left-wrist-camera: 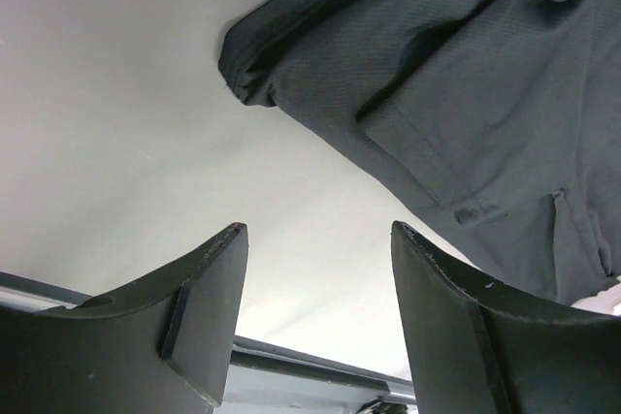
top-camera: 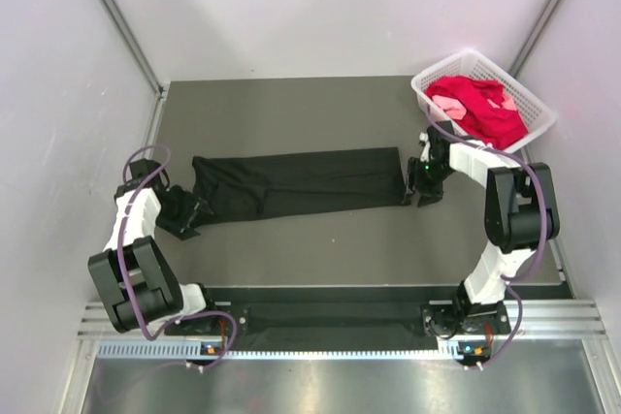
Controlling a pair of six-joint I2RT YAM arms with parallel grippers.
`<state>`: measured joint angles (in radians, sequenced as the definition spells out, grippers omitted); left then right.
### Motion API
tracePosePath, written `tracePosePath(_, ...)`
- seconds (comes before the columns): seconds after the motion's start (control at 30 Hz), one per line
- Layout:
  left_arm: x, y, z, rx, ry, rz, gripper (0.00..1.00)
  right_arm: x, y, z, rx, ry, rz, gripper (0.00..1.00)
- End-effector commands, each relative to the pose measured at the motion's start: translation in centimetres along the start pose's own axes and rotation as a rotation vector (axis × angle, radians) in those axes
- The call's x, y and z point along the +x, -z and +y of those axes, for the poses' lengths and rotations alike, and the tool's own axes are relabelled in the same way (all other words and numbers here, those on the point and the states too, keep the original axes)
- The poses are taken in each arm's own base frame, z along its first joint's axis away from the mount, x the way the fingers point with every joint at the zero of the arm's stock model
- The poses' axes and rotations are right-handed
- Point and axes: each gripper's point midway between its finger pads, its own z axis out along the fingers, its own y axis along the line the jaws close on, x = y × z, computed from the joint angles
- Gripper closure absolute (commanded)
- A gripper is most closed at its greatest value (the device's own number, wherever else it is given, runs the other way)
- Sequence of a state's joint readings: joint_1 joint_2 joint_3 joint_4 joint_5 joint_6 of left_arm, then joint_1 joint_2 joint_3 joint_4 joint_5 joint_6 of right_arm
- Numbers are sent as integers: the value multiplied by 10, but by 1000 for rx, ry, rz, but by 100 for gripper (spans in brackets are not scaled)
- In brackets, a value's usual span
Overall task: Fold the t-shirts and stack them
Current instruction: Fold the tshirt
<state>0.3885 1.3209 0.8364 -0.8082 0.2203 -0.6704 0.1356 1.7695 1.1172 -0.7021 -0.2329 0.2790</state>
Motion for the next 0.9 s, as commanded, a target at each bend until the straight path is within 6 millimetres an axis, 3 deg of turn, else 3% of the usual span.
tracePosePath(0.0,-2,-3,-1,12,37,-14,34,-9,-5,5,-51,10,-30,51)
tracePosePath(0.3,0,-5,6,-19,59,-15,35,-5,-17,10,-88,-22,-9,67)
tracePosePath(0.5,3,-10,8,-25,111,-3,36,-7,-12,13,-98,-19,-18,71)
tracePosePath(0.63,-7,-8,14,-63,128,-66,36,-7,-13,13,-105,-18,-17,71)
tracePosePath(0.87,-26,-34,6,-62,152,-75,41,-6,-15,15,-121,-23,-10,75)
